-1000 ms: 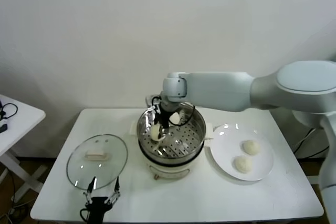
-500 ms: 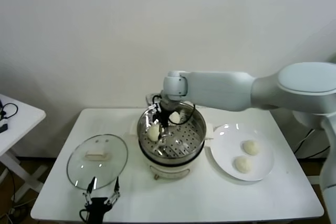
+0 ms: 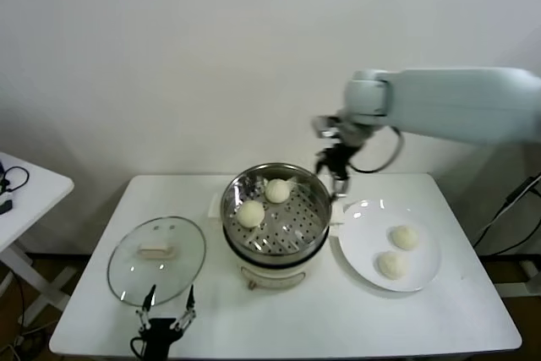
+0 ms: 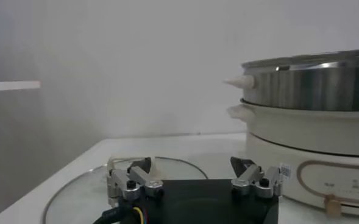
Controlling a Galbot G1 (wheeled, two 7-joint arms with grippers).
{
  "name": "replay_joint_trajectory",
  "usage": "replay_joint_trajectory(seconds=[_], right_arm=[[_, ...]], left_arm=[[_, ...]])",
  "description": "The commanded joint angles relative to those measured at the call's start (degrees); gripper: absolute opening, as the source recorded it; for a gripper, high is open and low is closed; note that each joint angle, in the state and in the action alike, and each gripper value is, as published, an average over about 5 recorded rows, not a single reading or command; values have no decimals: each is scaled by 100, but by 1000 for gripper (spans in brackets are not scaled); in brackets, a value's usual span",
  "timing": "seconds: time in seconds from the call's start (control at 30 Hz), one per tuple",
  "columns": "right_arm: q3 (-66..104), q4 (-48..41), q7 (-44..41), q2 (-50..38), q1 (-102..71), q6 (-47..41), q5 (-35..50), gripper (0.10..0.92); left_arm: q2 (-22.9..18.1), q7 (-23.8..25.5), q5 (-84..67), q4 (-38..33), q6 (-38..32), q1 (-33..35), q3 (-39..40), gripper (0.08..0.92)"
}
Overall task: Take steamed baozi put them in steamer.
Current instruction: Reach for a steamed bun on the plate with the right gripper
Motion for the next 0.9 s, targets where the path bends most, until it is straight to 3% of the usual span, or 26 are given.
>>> replay_joint_trajectory(seconds=[0.03,0.27,0.9], right_arm=[[-821,807,369,-2066,-91,3,-1148,823],[477,425,594,-2641,-2103,-11,-2255,823],[1850,-330,760,-2157,-3584,-25,-2615,823]], left_arm=[[-104,0,21,-4,7,-13,5,823],[-147,-5,57,84,-24,-36,-7,823],[-158,-11,105,123,-53,26,-27,823]])
